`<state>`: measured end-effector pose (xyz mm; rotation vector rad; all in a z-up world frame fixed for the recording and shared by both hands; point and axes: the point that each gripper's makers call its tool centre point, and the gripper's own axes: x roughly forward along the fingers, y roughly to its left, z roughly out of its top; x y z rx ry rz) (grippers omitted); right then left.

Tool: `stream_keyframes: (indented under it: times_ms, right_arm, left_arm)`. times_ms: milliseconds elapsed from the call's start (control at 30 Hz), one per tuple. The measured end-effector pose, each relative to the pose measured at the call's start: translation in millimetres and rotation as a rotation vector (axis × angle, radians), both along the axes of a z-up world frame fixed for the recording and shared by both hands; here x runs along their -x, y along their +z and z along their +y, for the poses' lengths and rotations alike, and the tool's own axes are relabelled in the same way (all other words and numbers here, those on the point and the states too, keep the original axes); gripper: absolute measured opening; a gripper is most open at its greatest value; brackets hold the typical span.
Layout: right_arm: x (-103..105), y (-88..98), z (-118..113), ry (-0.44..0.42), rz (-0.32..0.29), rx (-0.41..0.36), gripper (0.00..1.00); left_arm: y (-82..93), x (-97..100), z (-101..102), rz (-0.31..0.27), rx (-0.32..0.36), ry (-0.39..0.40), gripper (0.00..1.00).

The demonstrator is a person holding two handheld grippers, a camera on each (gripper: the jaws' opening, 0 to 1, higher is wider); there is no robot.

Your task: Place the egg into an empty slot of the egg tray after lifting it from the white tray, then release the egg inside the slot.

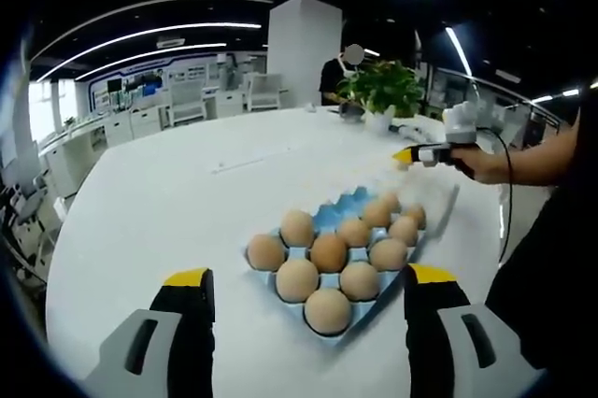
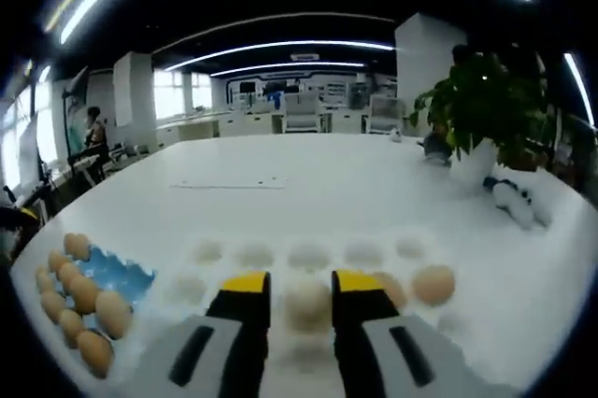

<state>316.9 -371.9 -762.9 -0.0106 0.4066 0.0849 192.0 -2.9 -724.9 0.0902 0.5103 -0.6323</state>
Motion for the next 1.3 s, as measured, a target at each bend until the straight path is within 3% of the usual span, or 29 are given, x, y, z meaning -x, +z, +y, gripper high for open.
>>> stream_keyframes:
  times_ms: [300,567,800,1033,1300]
  right_arm:
    - [-4.3,-18.6,-0.8,0.022,0.04,0.009,0.27]
    - [-3.7,-10.3,1.7,0.033,0.017,0.033,0.25]
    - [0.3,7.8,5.4,0.024,-0.025,-0.034,0.25]
    - [7.4,19.9,43.0,0.108,-0.029,-0.121,0.25]
    - [5.9,30.7,79.6,0.187,-0.049,-0.15,0.25]
  left_arm:
    - [1.6,-1.8,5.8,-0.004,0.003,0.024,0.85]
    - [-0.3,-1.3,4.4,0.001,0.004,0.023,0.85]
    - [-1.1,-1.9,6.2,0.001,0.001,0.027,0.85]
    - [-2.4,-1.1,2.8,0.001,0.001,0.019,0.85]
    - [-1.9,0.1,5.7,-0.001,0.001,0.028,0.85]
